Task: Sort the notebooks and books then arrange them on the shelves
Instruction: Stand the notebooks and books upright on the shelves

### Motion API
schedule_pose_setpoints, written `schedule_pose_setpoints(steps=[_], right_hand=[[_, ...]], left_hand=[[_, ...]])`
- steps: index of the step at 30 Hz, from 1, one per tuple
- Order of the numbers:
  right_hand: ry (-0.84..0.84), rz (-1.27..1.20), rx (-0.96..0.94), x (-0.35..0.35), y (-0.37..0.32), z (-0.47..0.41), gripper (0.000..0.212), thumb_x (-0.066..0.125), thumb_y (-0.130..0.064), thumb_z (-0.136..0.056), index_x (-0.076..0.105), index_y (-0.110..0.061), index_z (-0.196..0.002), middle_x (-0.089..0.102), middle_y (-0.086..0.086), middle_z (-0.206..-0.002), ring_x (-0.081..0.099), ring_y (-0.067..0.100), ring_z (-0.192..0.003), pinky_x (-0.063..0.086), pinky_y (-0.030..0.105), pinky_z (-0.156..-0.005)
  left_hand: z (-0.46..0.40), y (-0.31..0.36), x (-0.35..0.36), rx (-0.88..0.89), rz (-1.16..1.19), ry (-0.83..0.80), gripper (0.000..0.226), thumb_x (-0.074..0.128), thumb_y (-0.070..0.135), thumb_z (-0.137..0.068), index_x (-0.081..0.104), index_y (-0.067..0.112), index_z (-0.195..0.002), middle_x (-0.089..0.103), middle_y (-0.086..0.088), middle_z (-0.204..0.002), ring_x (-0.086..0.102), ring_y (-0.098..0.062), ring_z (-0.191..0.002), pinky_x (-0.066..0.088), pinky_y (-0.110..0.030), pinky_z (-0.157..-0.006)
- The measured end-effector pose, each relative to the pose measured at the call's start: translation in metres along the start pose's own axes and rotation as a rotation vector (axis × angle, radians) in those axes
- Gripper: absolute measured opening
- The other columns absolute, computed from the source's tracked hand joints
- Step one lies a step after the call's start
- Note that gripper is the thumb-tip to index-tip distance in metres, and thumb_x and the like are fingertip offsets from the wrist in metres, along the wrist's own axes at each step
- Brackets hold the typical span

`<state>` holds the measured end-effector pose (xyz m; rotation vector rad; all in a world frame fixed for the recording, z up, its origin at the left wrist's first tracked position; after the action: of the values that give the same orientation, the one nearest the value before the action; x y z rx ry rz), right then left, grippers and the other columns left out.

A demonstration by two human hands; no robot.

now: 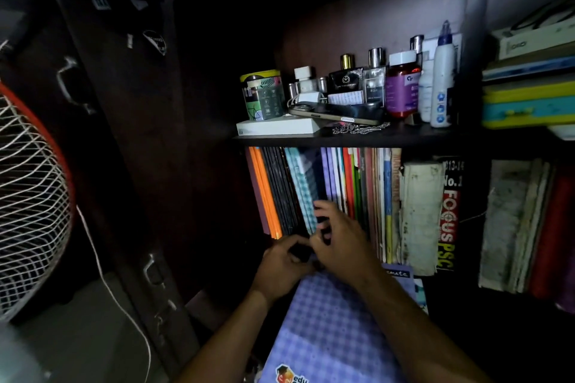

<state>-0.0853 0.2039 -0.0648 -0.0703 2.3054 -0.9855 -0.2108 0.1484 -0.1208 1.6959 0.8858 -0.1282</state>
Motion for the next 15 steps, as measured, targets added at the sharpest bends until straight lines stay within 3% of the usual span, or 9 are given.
schedule_pose_setpoints(steps=[3,5,8,10,13,15], right_hand=[[-0.178,-0.068,0.013,0.021,0.008,0.003,0.062,0.059,-0.017,-0.097,0.033,-0.026,-0.152,0.044,-0.004,-0.156,0.06,0.015,-0.122,0.049,0.024,-0.095],[-0.216,-0.138,0.023,0.025,0.013,0.003,0.062,0.059,-0.016,-0.099,0.031,-0.027,-0.153,0.038,-0.007,-0.158,0.05,0.013,-0.135,0.041,0.02,-0.098],[-0.188,-0.28,0.085,0.023,0.02,0.001,0.059,0.059,-0.016,-0.1,0.031,-0.025,-0.152,0.034,-0.007,-0.16,0.034,0.014,-0.146,0.033,0.029,-0.113],[-0.16,-0.345,0.153,0.018,0.024,-0.001,0.059,0.059,-0.019,-0.1,0.032,-0.023,-0.153,0.033,-0.003,-0.161,0.036,0.019,-0.146,0.035,0.035,-0.114],[-0.159,-0.406,0.213,0.011,0.028,-0.005,0.058,0.058,-0.02,-0.102,0.034,-0.022,-0.154,0.038,-0.001,-0.159,0.04,0.023,-0.143,0.037,0.031,-0.104],[-0.185,-0.426,0.229,0.009,0.029,-0.005,0.057,0.057,-0.023,-0.103,0.034,-0.025,-0.155,0.04,-0.003,-0.157,0.039,0.021,-0.144,0.039,0.033,-0.106]], left_hand=[[0.007,-0.011,0.0,-0.099,0.182,-0.051,0.046,0.09,0.016,-0.065,0.071,0.03,-0.104,0.074,0.004,-0.094,0.067,-0.009,-0.081,0.054,-0.024,-0.075],[0.013,-0.014,0.005,-0.144,0.233,-0.092,0.059,0.092,0.006,-0.067,0.066,0.021,-0.117,0.071,0.001,-0.099,0.069,-0.007,-0.085,0.053,-0.022,-0.074],[0.026,-0.015,0.007,-0.183,0.3,-0.099,0.076,0.094,0.012,-0.062,0.059,0.017,-0.129,0.068,-0.008,-0.109,0.071,-0.013,-0.092,0.056,-0.025,-0.076],[0.034,-0.013,-0.004,-0.187,0.338,-0.017,0.077,0.091,0.014,-0.058,0.059,0.02,-0.128,0.07,-0.011,-0.112,0.073,-0.018,-0.094,0.057,-0.029,-0.075],[0.043,-0.009,-0.036,-0.208,0.521,0.189,0.073,0.088,-0.006,-0.06,0.06,0.013,-0.125,0.072,-0.015,-0.112,0.073,-0.025,-0.093,0.059,-0.041,-0.077],[0.044,0.006,-0.064,-0.193,0.537,0.288,0.069,0.082,-0.014,-0.07,0.059,0.014,-0.129,0.074,-0.006,-0.111,0.073,-0.023,-0.095,0.059,-0.037,-0.074]])
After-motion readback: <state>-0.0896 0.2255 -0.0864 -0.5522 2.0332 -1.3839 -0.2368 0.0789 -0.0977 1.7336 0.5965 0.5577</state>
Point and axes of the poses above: each hand's wrist, its own z-axis away from the middle knuckle, its own x-axis out of the palm, y = z × x, the point moved 9 cm from there along -z, towards the middle knuckle
